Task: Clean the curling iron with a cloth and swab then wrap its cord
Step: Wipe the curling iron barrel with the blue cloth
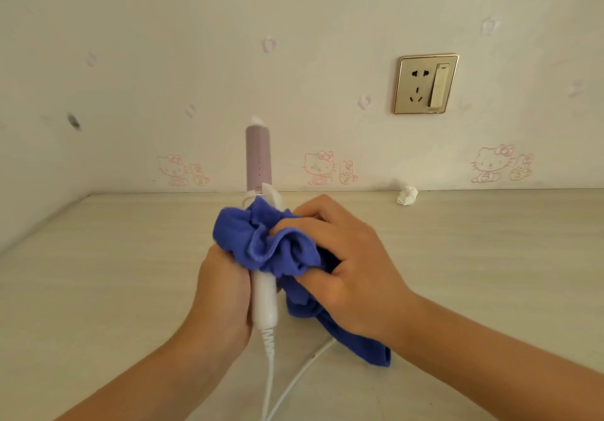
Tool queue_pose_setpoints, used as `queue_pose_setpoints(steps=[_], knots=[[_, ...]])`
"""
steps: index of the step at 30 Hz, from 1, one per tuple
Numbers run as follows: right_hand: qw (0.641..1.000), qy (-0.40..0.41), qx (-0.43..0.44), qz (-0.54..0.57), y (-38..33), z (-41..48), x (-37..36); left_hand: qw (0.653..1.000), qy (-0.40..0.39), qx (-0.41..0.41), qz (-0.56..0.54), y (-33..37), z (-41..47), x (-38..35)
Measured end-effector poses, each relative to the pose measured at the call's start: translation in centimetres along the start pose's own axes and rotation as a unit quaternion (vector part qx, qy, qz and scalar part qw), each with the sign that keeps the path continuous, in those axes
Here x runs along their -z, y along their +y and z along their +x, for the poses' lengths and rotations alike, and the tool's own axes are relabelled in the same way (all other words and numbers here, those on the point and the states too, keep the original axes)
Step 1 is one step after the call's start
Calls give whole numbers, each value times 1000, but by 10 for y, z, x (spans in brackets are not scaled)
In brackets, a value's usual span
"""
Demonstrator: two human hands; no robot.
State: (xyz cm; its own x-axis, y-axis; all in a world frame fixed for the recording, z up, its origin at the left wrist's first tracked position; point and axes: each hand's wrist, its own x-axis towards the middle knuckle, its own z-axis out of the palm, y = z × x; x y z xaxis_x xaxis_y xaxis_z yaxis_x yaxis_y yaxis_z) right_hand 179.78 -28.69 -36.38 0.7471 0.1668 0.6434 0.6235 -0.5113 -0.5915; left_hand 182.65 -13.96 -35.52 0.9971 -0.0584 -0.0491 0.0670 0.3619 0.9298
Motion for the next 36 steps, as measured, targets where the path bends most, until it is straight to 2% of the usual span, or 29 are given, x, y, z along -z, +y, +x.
queue_pose_setpoints(steps=[3, 6, 8, 9, 12, 15, 17, 19, 21, 23, 24, 26, 28, 30, 33, 34, 36], knots=[[999, -36, 17, -8, -1, 0, 2, 996, 68, -32, 54, 3, 8, -3], [999, -35, 28, -29, -3, 0, 0, 988, 67, -60, 122, -2, 12, -3], [1000, 8, 13, -7, -4, 1, 1, 982, 43, -84, 166, -6, 10, 3], [999, 37, 6, 9, -4, 2, 2, 984, 26, -87, 153, -6, 8, 4], [994, 102, 8, 47, -2, 8, 7, 995, -36, -49, 84, -1, 3, 1], [988, 125, -9, 88, 0, 11, 10, 995, -92, 10, 44, 4, 1, -1], [992, 87, 10, 90, -1, 9, 10, 993, -102, 10, 63, 5, 2, -1], [996, 22, 37, 82, -3, 11, 13, 988, -85, -5, 128, 6, 4, 2], [998, 3, 36, 50, 0, 16, 20, 989, -115, -2, 95, 9, 5, 4], [998, 58, 5, 36, 5, 22, 27, 980, -190, 52, 1, 14, 3, 4], [993, 95, -27, 58, 8, 25, 31, 972, -223, 78, -12, 14, 1, 4], [976, 169, -86, 108, 13, 30, 41, 959, -263, 103, 4, 8, -1, 3], [968, 198, -102, 112, 16, 32, 46, 959, -261, 108, 16, 2, -3, 2], [981, 154, -65, 94, 12, 29, 42, 969, -230, 91, 24, -1, -1, 3], [998, 45, -6, 44, 7, 23, 27, 977, -193, 74, 60, -3, 1, 8], [999, 38, -8, 25, 10, 23, 27, 975, -194, 85, 62, -6, -1, 10], [995, 91, -42, 26, 16, 28, 33, 971, -211, 99, 59, -12, -3, 12]])
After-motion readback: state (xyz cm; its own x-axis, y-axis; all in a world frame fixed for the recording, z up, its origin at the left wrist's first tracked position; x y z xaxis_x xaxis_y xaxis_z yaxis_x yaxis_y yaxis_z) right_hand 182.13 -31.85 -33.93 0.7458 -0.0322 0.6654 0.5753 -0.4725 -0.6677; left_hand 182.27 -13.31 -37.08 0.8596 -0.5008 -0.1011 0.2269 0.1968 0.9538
